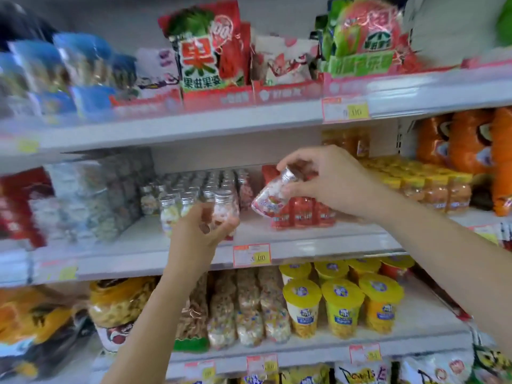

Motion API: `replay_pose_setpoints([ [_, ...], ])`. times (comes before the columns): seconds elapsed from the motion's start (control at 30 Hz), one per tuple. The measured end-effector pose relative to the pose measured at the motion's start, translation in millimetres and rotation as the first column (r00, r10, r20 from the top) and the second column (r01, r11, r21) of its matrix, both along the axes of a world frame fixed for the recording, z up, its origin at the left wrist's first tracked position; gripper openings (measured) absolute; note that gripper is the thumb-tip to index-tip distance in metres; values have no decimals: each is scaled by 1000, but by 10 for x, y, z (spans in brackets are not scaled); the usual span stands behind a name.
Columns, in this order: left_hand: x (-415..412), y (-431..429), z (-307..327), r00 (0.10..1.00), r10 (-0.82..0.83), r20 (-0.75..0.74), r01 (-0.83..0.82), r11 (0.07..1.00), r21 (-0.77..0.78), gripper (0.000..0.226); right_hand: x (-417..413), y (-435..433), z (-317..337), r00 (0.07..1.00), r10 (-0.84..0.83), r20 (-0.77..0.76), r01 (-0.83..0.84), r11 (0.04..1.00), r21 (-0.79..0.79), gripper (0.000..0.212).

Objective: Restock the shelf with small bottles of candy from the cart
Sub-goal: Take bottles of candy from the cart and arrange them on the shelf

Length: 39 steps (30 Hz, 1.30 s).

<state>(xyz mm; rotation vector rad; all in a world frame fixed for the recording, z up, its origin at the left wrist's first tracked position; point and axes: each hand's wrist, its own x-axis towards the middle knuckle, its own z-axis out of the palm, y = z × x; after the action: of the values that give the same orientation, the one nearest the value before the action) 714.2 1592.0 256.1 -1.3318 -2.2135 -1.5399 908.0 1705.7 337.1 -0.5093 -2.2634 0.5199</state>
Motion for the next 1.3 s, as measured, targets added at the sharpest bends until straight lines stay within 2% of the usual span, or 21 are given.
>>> replay_pose_setpoints([
  [0.07, -95, 76, 59, 999, 51, -16, -52, 996, -66, 36, -345, 58, 101, 999, -13, 32, 11, 998, 70, 31],
  [0.17, -200, 162, 137, 983, 167, -80, -179, 970, -164, 41, -835, 189, 184, 984, -55, 170, 26, 985, 171, 30],
  [0.3, -319, 283, 132, 966, 204, -160, -237, 947, -218, 41, -1320, 431, 217, 919, -186, 348, 115, 970, 216, 25],
  [0.43, -344, 339, 34, 971, 191, -145, -216, 960, -180, 44, -1656, 728, 151, 856, -306, 417, 209, 942, 263, 22],
  [0.6, -355, 374, -69, 969, 202, -140, -213, 974, -72, 51, -1834, 862, 40, 848, -253, 466, 175, 963, 204, 27],
  [0.73, -370, 405, -125, 979, 171, -112, -166, 985, 48, 48, -1856, 909, -35, 872, -210, 443, 147, 974, 172, 31],
  [0.87, -425, 457, -110, 968, 198, -153, -206, 978, -37, 34, -1816, 912, -32, 877, -214, 430, 124, 966, 228, 28],
  [0.97, -471, 493, -114, 961, 212, -178, -230, 970, -82, 34, -1788, 886, -47, 880, -220, 421, 112, 957, 266, 28],
  [1.13, -486, 519, -117, 948, 239, -209, -263, 960, -94, 36, -1567, 695, -8, 942, -188, 277, 100, 948, 302, 17],
  [1.3, -309, 399, -92, 935, 262, -239, -282, 958, -54, 24, -1043, 333, -112, 986, -74, 149, 21, 944, 328, 8],
])
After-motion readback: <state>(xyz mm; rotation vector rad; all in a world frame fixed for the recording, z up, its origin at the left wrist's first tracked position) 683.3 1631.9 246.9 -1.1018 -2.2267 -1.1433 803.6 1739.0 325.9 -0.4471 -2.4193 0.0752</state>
